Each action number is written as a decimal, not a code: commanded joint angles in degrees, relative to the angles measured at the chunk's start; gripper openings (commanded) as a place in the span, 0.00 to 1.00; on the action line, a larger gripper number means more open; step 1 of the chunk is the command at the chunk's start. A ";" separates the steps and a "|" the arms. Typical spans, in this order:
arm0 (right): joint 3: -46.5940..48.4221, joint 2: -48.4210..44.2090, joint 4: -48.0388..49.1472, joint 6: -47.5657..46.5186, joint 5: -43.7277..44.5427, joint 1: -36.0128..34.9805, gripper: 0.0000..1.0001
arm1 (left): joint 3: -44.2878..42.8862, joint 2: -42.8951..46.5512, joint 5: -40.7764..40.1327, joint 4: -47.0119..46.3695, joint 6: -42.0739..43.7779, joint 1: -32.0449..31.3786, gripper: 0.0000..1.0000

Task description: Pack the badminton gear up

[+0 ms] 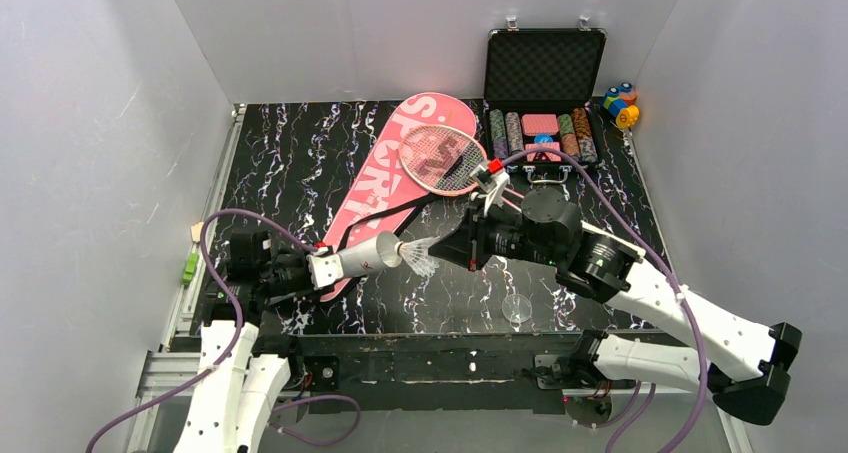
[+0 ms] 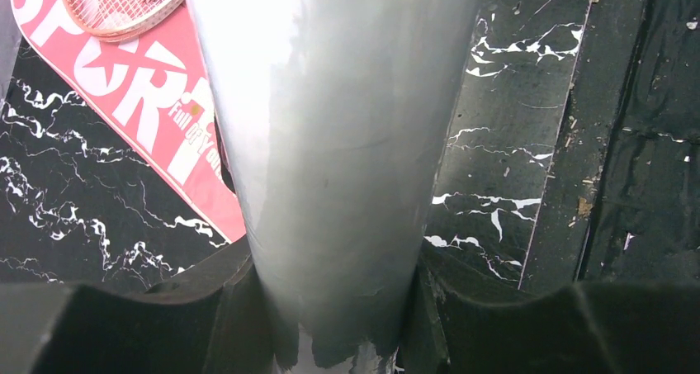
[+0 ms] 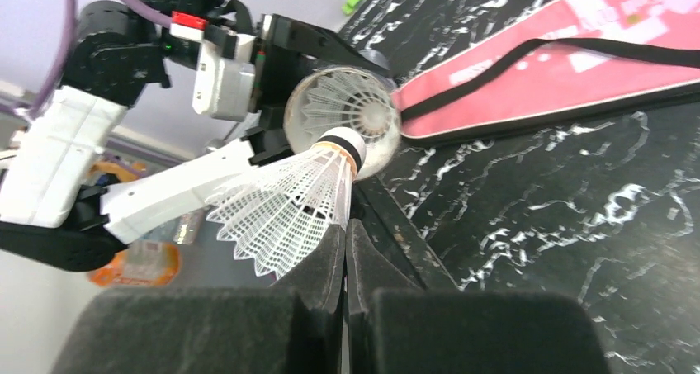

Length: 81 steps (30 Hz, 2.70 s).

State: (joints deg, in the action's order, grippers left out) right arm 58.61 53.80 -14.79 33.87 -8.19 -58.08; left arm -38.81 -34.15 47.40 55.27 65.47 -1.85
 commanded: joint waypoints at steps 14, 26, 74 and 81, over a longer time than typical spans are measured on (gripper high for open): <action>1.93 8.99 11.20 5.56 -10.07 1.10 0.01 | -2.45 0.49 4.74 2.94 0.13 0.14 0.21; 2.59 11.75 9.85 5.74 -8.82 2.10 0.01 | -2.03 0.94 5.90 3.85 1.07 0.13 0.21; 12.68 27.01 3.80 4.47 -1.48 -1.59 0.65 | -3.96 1.16 9.98 3.96 -3.26 0.12 0.20; 14.89 19.53 -1.48 3.26 1.62 3.32 0.75 | -0.47 0.10 6.65 2.58 -2.46 0.09 0.19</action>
State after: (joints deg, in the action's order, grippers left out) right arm 71.05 80.14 -14.57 38.22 -9.72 -58.85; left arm -40.66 -33.58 51.00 58.13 62.39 -1.61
